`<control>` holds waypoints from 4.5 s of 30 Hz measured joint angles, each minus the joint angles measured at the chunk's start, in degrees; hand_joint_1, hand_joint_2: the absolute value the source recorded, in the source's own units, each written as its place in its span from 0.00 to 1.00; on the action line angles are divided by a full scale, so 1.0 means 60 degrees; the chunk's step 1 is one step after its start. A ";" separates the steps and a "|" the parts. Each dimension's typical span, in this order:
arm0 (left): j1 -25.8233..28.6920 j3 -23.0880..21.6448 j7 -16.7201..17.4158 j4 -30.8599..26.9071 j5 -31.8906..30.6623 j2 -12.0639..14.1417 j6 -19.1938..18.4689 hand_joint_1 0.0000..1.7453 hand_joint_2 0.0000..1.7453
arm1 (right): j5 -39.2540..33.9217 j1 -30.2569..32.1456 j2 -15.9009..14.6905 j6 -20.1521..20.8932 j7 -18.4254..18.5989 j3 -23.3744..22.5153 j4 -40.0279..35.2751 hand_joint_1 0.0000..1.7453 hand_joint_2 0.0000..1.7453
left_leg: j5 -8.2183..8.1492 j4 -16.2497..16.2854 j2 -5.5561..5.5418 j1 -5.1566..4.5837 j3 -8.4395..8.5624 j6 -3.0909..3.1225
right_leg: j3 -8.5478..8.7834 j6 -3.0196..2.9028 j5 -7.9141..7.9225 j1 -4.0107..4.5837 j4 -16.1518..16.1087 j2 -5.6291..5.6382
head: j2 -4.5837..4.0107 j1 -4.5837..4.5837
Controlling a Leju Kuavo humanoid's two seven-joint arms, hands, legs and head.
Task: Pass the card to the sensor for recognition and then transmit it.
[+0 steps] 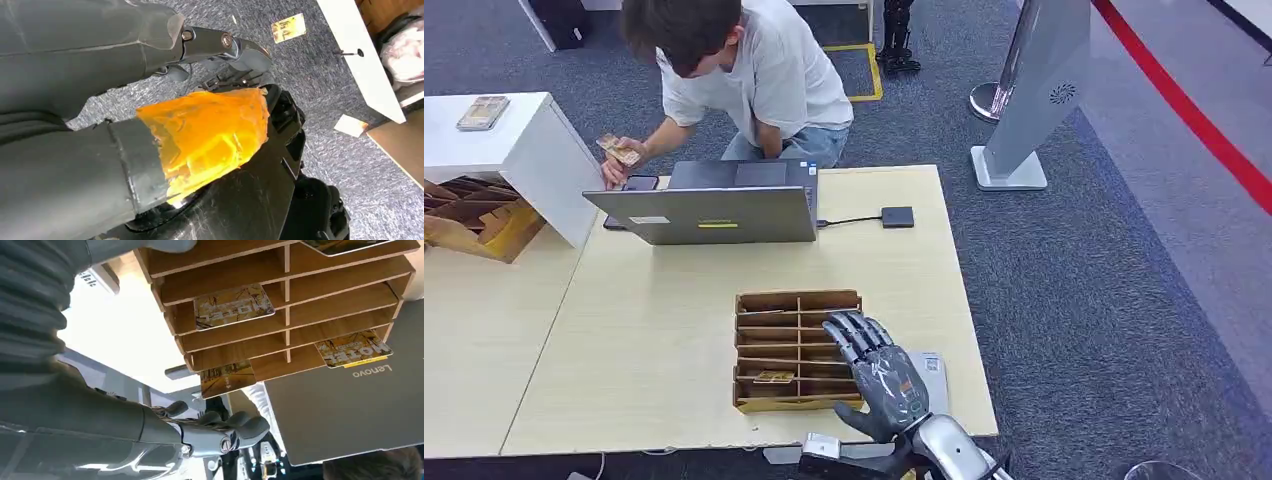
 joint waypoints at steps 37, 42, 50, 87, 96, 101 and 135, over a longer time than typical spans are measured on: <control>-0.0068 0.0000 -0.0069 0.0000 -0.0084 0.0011 -0.0117 0.00 0.00 | -0.0117 -0.0288 0.0098 0.0215 -0.0018 0.0066 0.0157 0.30 1.00 | 0.0000 0.0000 -0.0001 0.0000 -0.0001 0.0000 | 0.0001 0.0000 0.0000 0.0000 0.0000 -0.0003 | 0.0000 0.0000; -0.0102 0.0000 -0.0069 0.0000 -0.0087 0.0015 -0.0124 0.00 0.00 | -0.0117 -0.0294 0.0113 0.0215 -0.0018 0.0077 0.0168 0.31 1.00 | 0.0000 0.0000 -0.0001 0.0000 -0.0001 0.0000 | 0.0001 0.0000 0.0000 0.0000 0.0000 -0.0002 | 0.0000 0.0004; -0.0131 0.0000 -0.0069 0.0000 -0.0117 0.0015 -0.0139 0.00 0.00 | -0.0175 -0.0437 0.0193 0.0372 -0.0018 0.0120 0.0368 0.29 1.00 | 0.0001 0.0000 0.0000 0.0000 0.0000 0.0000 | 0.0001 0.0000 0.0000 0.0000 0.0000 -0.0001 | 0.0000 0.0000; -0.0142 0.0000 -0.0087 0.0000 -0.0138 0.0015 -0.0215 0.00 0.00 | -0.0288 -0.0760 0.0492 0.0557 -0.0025 0.0226 0.1107 0.78 1.00 | 0.0001 0.0000 0.0000 0.0000 0.0000 0.0000 | 0.0001 0.0000 0.0000 0.0000 0.0000 -0.0001 | 0.0000 0.0000; -0.0139 0.0000 -0.0091 0.0000 -0.0138 0.0018 -0.0193 0.00 0.00 | -0.0343 -0.0786 0.0510 0.0572 -0.0025 0.0229 0.1104 0.80 1.00 | 0.0001 0.0000 -0.0001 0.0000 0.0000 0.0000 | 0.0001 0.0000 0.0000 0.0000 0.0000 -0.0001 | 0.0000 0.0000; -0.0138 0.0000 -0.0102 0.0000 -0.0138 0.0051 -0.0182 0.00 0.00 | -0.0350 -0.0788 0.0510 0.0605 -0.0025 0.0230 0.1104 0.82 1.00 | 0.0001 0.0000 -0.0001 0.0000 0.0001 0.0000 | 0.0001 0.0000 0.0000 0.0000 0.0000 -0.0001 | 0.0000 0.0000; -0.0116 0.0000 -0.0405 0.0000 -0.0109 0.0062 -0.0091 0.00 1.00 | -0.0252 -0.0447 0.0510 -0.0718 -0.0507 0.0011 -0.0168 1.00 1.00 | 0.0000 0.0000 0.0000 0.0000 -0.0001 0.0000 | -0.0001 0.0000 0.0000 0.0000 0.0000 -0.0001 | 0.0000 0.0000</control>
